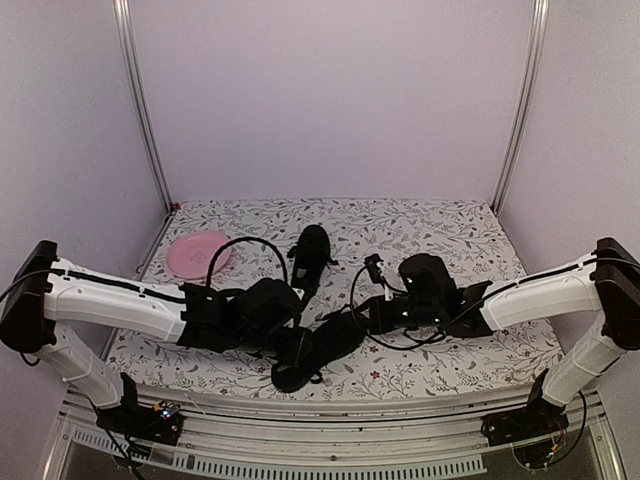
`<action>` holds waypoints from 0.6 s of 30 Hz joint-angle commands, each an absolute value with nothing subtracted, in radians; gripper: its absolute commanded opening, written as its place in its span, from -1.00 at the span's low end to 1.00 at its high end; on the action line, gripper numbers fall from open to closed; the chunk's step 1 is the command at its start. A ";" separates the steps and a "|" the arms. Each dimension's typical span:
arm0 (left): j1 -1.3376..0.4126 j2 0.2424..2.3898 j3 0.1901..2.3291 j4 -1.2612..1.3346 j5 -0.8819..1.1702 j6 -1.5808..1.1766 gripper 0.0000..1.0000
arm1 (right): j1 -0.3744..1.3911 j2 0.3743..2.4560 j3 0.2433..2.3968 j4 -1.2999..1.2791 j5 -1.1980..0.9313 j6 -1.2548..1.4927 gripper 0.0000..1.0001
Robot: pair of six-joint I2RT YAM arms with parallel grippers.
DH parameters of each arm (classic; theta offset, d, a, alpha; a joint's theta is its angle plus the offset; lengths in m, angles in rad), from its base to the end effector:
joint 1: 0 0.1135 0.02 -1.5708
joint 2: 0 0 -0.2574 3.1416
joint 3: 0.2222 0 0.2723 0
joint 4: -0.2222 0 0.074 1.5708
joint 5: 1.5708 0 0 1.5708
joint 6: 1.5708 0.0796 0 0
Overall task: Tie the shoes
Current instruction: Adjust the shoelace at the center of the board.
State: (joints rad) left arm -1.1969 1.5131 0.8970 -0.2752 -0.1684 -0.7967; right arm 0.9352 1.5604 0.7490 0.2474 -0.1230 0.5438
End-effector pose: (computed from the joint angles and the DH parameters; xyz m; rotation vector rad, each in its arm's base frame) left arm 0.1411 -0.3232 0.1474 0.4344 2.5261 -0.6430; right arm 0.2136 0.3060 0.1378 -0.5234 2.2395 0.9577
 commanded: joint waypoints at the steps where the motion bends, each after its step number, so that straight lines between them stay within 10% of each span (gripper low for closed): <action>1: -1.161 1.477 0.900 -0.285 -0.158 -0.714 -1.00 | 0.932 1.484 0.679 0.190 -0.002 0.591 -0.96; 18: -1.026 1.506 0.835 -0.209 0.009 -0.460 -1.00 | 0.934 1.518 0.543 0.207 0.055 0.732 -0.96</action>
State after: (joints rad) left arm -1.0710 1.5131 0.8558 -0.1883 0.0086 -0.5362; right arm 0.9455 1.4887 0.5800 0.2478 -0.0208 0.6994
